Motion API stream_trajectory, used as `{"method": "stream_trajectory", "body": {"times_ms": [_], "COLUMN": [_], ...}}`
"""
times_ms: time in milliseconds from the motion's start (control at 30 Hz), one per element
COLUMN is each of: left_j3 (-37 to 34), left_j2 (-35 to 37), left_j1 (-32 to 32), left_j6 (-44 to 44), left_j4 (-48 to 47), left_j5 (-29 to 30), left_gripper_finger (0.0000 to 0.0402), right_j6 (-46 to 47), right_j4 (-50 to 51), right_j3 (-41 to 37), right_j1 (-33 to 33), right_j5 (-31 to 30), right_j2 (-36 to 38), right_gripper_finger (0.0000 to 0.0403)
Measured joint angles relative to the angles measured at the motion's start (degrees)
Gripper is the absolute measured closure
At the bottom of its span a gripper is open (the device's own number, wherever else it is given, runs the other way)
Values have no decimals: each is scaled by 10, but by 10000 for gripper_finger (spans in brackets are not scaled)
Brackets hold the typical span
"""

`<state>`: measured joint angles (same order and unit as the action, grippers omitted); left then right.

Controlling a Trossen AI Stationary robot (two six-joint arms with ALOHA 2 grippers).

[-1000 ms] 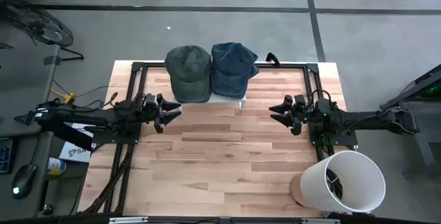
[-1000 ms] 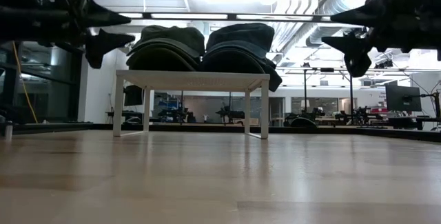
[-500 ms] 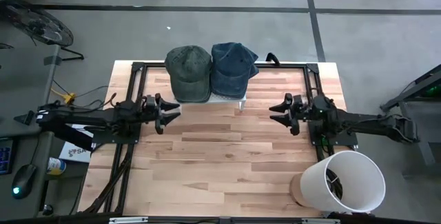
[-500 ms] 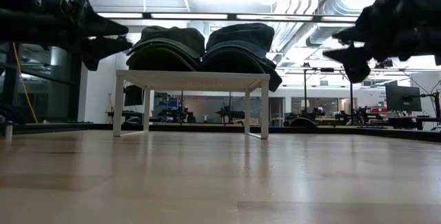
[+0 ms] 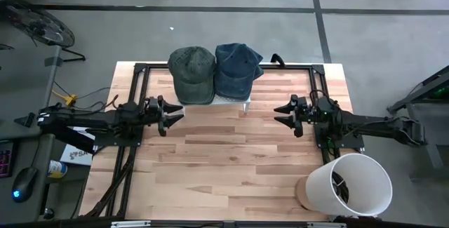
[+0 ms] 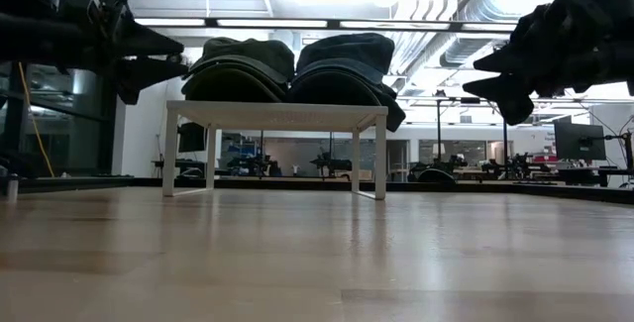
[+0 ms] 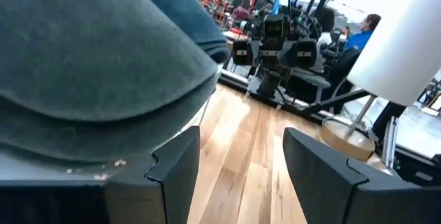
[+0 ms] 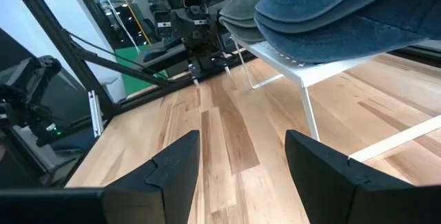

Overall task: Pick & Place hat
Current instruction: Return to Home Position

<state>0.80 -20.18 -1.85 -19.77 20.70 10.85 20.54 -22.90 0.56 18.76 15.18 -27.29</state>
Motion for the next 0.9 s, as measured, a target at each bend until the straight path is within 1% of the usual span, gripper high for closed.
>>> {"method": "stream_trajectory", "body": {"times_ms": [700,900], "left_j3": [0,0], "left_j2": [0,0], "left_j1": [0,0], "left_j6": [0,0], "left_j4": [-112,-121], "left_j5": [0,0], "left_gripper_finger": [195,195], "right_j6": [0,0], "right_j4": [0,0], "right_j3": [0,0], "right_j1": [0,0], "right_j5": [0,0], "right_j2": [0,0], "right_gripper_finger": [197,197]}}
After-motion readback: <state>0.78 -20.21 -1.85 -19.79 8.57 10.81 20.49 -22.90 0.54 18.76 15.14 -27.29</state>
